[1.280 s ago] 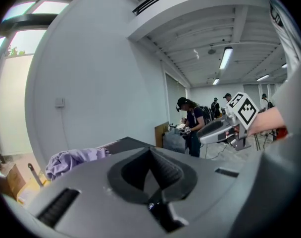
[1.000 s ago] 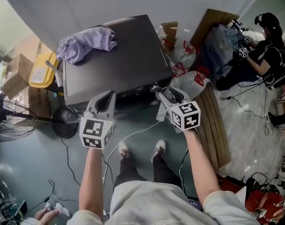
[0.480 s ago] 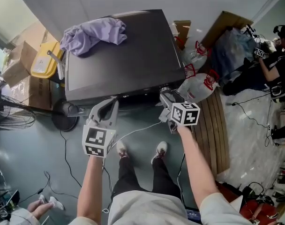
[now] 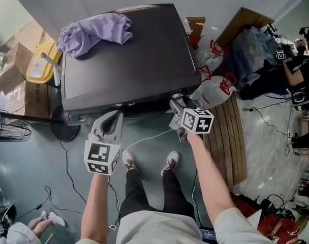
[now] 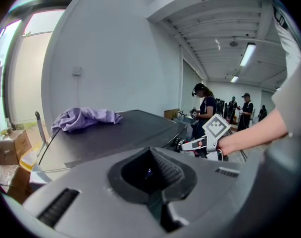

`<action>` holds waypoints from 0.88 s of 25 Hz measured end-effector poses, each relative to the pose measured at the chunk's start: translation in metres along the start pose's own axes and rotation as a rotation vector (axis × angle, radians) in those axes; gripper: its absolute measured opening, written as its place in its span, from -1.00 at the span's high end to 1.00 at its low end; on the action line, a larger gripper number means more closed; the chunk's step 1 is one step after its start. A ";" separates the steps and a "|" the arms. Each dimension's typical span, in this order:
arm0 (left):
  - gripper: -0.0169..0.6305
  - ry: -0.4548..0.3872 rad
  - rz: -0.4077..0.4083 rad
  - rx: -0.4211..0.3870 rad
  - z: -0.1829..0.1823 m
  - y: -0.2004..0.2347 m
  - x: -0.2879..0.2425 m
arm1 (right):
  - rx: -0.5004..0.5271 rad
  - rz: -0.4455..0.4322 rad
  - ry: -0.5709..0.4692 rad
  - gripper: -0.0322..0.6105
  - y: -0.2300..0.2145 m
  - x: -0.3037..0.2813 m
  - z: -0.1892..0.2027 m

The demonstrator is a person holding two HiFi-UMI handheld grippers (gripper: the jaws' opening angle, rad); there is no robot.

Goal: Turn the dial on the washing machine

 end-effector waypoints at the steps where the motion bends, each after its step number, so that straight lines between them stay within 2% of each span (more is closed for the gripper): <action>1: 0.90 0.002 0.001 0.001 0.001 0.000 0.000 | 0.002 -0.005 -0.002 0.03 0.000 -0.001 0.000; 7: 0.90 0.008 -0.004 0.026 0.001 0.005 -0.002 | 0.063 0.007 0.016 0.03 0.000 -0.003 -0.001; 16: 0.90 0.006 -0.028 0.060 -0.002 0.014 0.000 | 0.312 0.133 0.057 0.03 0.004 -0.002 -0.002; 22: 0.90 0.016 -0.050 0.055 0.003 0.020 0.002 | 0.421 0.187 0.068 0.03 0.007 -0.004 -0.001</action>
Point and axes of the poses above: the fingertips, and each gripper's own axes: x backward along the fingers, y to its left, z out of its underside, the point moved 2 cm from there along x, backward along the fingers, and after that the axes turned 9 degrees about x, right-handed, at the moved point
